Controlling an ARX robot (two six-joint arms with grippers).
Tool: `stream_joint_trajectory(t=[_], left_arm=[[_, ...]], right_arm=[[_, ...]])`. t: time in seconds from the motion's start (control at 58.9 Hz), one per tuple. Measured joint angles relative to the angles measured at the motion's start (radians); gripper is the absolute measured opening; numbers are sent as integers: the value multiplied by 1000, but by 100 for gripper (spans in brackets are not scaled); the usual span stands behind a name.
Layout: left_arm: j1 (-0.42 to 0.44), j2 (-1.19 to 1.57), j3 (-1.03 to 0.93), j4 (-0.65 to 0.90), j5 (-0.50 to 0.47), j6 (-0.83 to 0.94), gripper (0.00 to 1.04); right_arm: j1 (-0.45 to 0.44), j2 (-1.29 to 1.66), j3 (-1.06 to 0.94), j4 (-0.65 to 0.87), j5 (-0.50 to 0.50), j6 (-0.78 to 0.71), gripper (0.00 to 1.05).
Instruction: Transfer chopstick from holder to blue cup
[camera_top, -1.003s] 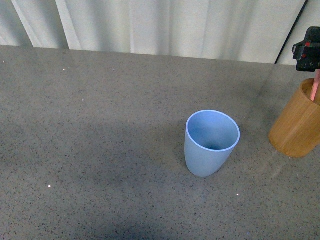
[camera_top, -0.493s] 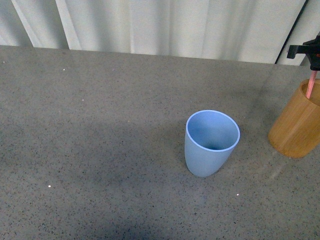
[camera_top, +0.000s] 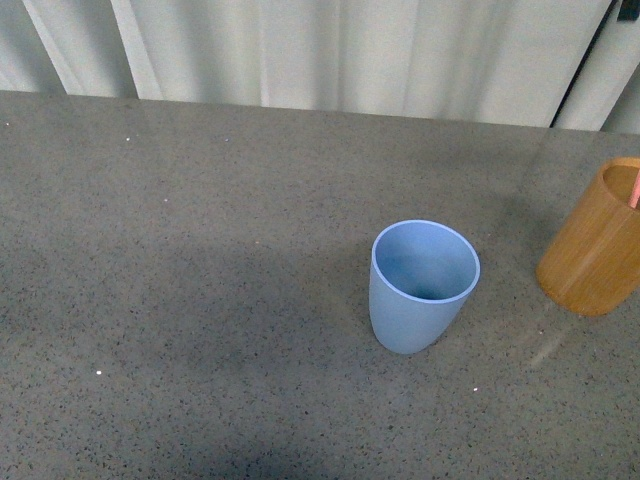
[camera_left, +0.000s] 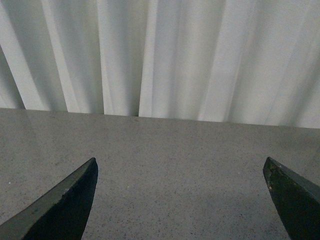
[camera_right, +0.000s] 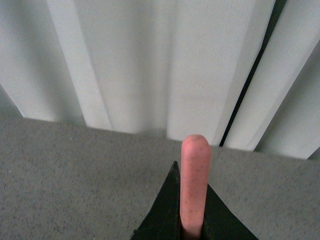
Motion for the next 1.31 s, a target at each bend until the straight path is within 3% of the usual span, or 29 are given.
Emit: stream_joint_trajectory(t=[0.374,0.527,0.765,0.952,1.308], left_arm=[[0,0,0,0,0,0,98],[0,0,0,0,0,0,98],[0,0,0,0,0,0,98],[0,0,0,0,0,0,98],[0,0,0,0,0,0,98]], right_arm=[[190,-320,70,6,80,-69,1],[315,-367,-22,44,110,-9,1],[429,-293,-151,109,166,59,1],[464,-270,-194,155,183,91,1],[451,-139,-220,262,175,114,1]])
